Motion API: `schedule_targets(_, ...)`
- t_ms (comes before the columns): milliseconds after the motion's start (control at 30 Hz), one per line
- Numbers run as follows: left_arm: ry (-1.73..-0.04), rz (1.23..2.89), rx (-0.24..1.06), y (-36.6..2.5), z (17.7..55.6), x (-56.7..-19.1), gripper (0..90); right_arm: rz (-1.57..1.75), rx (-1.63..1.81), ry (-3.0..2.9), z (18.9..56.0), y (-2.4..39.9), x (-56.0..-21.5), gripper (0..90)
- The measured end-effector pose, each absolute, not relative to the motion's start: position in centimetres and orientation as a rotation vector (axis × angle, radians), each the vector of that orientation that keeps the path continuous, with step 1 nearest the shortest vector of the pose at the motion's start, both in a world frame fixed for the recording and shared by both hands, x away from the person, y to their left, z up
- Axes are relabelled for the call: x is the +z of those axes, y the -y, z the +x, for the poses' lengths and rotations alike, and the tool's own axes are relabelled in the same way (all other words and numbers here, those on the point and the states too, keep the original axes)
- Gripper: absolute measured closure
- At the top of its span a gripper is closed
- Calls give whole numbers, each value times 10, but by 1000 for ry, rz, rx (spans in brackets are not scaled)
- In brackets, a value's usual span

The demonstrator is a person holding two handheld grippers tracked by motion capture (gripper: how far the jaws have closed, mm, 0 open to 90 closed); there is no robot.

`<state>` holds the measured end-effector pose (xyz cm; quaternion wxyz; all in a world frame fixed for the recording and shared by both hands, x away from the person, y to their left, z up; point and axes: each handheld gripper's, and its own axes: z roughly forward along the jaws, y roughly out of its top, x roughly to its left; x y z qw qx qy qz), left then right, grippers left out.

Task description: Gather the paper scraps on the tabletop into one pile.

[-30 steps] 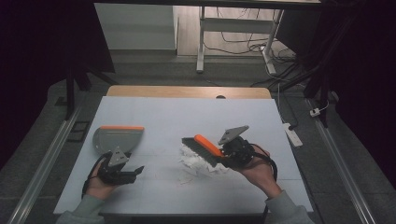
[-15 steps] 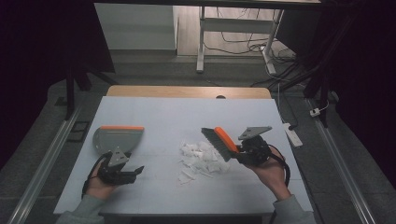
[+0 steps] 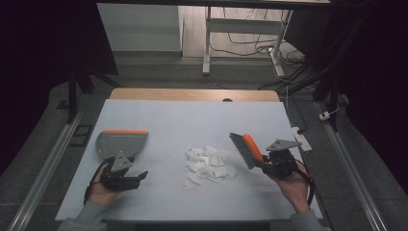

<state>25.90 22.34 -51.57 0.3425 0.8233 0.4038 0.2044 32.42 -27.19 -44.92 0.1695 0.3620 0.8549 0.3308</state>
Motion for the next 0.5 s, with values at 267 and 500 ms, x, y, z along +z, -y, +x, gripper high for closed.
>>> schedule_targets(267, -1048, 2135, 531, -224, 258, -515, 295, 1073, 969, -2384, 323, 288, -456, 699)
schedule_targets(500, -1051, 2122, 528, -223, 257, -513, 292, 1060, 973, -2384, 322, 289, -456, 700)
